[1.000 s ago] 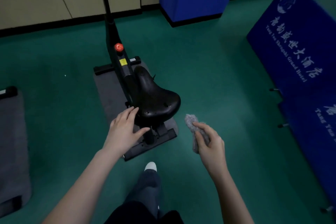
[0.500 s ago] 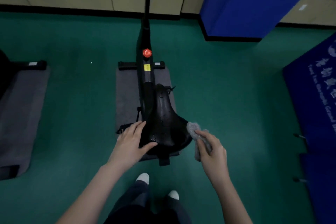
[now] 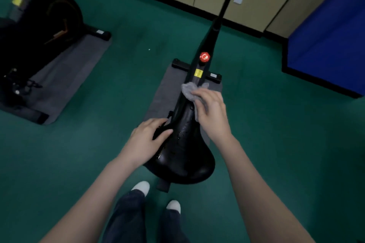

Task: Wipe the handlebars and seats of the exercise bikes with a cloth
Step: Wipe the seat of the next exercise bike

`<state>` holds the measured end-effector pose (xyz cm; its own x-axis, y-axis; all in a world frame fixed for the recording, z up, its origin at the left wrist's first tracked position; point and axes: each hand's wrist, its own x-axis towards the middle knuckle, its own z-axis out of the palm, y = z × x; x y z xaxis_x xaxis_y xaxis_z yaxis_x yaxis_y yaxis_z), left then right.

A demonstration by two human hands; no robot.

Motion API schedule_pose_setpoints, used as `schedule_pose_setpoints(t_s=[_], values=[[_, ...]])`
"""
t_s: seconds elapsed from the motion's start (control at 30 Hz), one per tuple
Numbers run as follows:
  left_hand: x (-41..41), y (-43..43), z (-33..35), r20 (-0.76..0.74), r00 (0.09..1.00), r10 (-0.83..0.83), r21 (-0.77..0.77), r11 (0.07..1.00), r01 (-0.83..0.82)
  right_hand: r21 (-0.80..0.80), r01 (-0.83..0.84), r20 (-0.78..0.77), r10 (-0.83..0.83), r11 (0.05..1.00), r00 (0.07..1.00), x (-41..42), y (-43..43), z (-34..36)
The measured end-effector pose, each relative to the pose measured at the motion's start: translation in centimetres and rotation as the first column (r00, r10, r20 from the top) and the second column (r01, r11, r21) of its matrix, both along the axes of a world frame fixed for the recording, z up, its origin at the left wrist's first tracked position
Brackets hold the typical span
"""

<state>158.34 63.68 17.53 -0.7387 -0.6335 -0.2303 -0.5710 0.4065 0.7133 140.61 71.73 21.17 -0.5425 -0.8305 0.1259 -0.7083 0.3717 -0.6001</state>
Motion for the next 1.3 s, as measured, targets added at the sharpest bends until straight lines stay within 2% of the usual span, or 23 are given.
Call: schedule_pose_setpoints(t_s=[0.07, 0.13, 0.23, 0.3, 0.37, 0.43, 0.5, 0.57, 0.6, 0.63, 0.67, 0.73, 0.8, 0.83, 0.9, 0.97, 1.03, 1.07, 1.1, 1.17, 1.23, 1.3], values=[[-0.4, -0.3, -0.5, -0.028, 0.999, 0.028, 0.057, 0.998, -0.027, 0.099, -0.203, -0.095, 0.213, 0.974, 0.973, 0.3, -0.7, -1.1], [-0.6, -0.6, -1.0, -0.063, 0.995, 0.072, 0.141, 0.988, -0.062, 0.177, -0.349, -0.210, 0.381, 0.920, 0.900, 0.4, -0.6, -2.2], [-0.7, -1.1, -1.8, -0.111, 0.986, 0.121, 0.259, 0.962, -0.089, 0.232, -0.467, -0.249, 0.516, 0.853, 0.819, -1.5, -1.6, -2.2], [-0.9, -1.4, -2.3, -0.137, 0.983, 0.124, 0.320, 0.944, -0.074, 0.284, -0.454, -0.222, 0.519, 0.844, 0.825, -3.1, -3.4, -2.1], [-1.1, -1.8, -2.9, -0.161, 0.982, 0.097, 0.347, 0.937, -0.036, 0.299, -0.324, -0.147, 0.379, 0.898, 0.914, -4.7, -5.1, -1.7], [-1.2, -2.3, -3.3, -0.185, 0.980, 0.072, 0.361, 0.933, 0.000, 0.329, -0.239, -0.067, 0.275, 0.914, 0.959, -4.7, -5.8, -1.3], [-1.1, -2.6, -3.5, -0.202, 0.978, 0.057, 0.365, 0.931, 0.022, 0.384, -0.345, -0.126, 0.418, 0.856, 0.899, -3.5, -5.9, -1.4], [-1.1, -2.9, -3.7, -0.214, 0.976, 0.036, 0.352, 0.935, 0.043, 0.476, -0.517, -0.138, 0.640, 0.712, 0.755, -1.8, -5.8, -1.4], [-1.0, -3.0, -3.7, -0.220, 0.975, 0.025, 0.356, 0.933, 0.056, 0.518, -0.555, -0.101, 0.691, 0.650, 0.715, -1.6, -5.9, -1.3], [-0.9, -3.1, -3.7, -0.227, 0.974, 0.018, 0.364, 0.929, 0.068, 0.523, -0.570, -0.063, 0.695, 0.634, 0.716, -2.0, -6.2, -1.4], [-0.9, -3.2, -3.7, -0.233, 0.972, 0.013, 0.371, 0.926, 0.076, 0.511, -0.553, -0.031, 0.657, 0.658, 0.753, -2.9, -6.8, -1.6], [-0.8, -3.4, -3.7, -0.234, 0.972, 0.000, 0.380, 0.920, 0.091, 0.421, -0.426, -0.021, 0.478, 0.801, 0.878, -4.4, -7.3, -2.2], [-0.7, -3.4, -3.8, -0.235, 0.972, -0.007, 0.395, 0.913, 0.102, 0.224, -0.150, 0.085, 0.134, 0.963, 0.987, -4.9, -6.5, -3.0], [-0.7, -3.4, -3.8, -0.234, 0.972, -0.005, 0.405, 0.908, 0.102, 0.113, 0.007, 0.202, -0.030, 0.994, 0.979, -4.7, -5.8, -3.6], [-0.6, -3.4, -3.9, -0.236, 0.972, 0.001, 0.417, 0.903, 0.101, -0.039, 0.253, 0.402, -0.216, 0.967, 0.890, -3.7, -4.1, -5.0], [-0.6, -3.5, -3.9, -0.234, 0.972, -0.005, 0.423, 0.900, 0.106, -0.091, 0.435, 0.570, -0.311, 0.896, 0.761, -2.4, -2.7, -5.9], [-0.5, -3.5, -3.9, -0.226, 0.974, -0.010, 0.430, 0.896, 0.109, -0.054, 0.555, 0.690, -0.371, 0.830, 0.622, -0.7, -1.2, -6.1], [-0.4, -3.5, -3.9, -0.223, 0.975, -0.014, 0.429, 0.896, 0.112, -0.027, 0.573, 0.697, -0.395, 0.819, 0.599, 0.1, -0.2, -6.3], [-0.3, -3.4, -3.8, -0.219, 0.975, -0.024, 0.425, 0.898, 0.117, -0.003, 0.557, 0.651, -0.421, 0.830, 0.632, 1.0, 0.9, -6.4], [0.2, -3.2, -3.7, -0.204, 0.977, -0.064, 0.398, 0.906, 0.142, 0.041, 0.481, 0.478, -0.440, 0.876, 0.760, 2.7, 3.2, -6.2], [1.0, -2.9, -3.7, -0.191, 0.974, -0.120, 0.341, 0.923, 0.180, 0.014, 0.451, 0.327, -0.431, 0.892, 0.841, 4.2, 4.1, -5.6], [2.1, -2.6, -3.7, -0.150, 0.972, -0.179, 0.293, 0.931, 0.216, -0.053, 0.445, 0.267, -0.416, 0.894, 0.869, 4.5, 3.6, -5.1]])
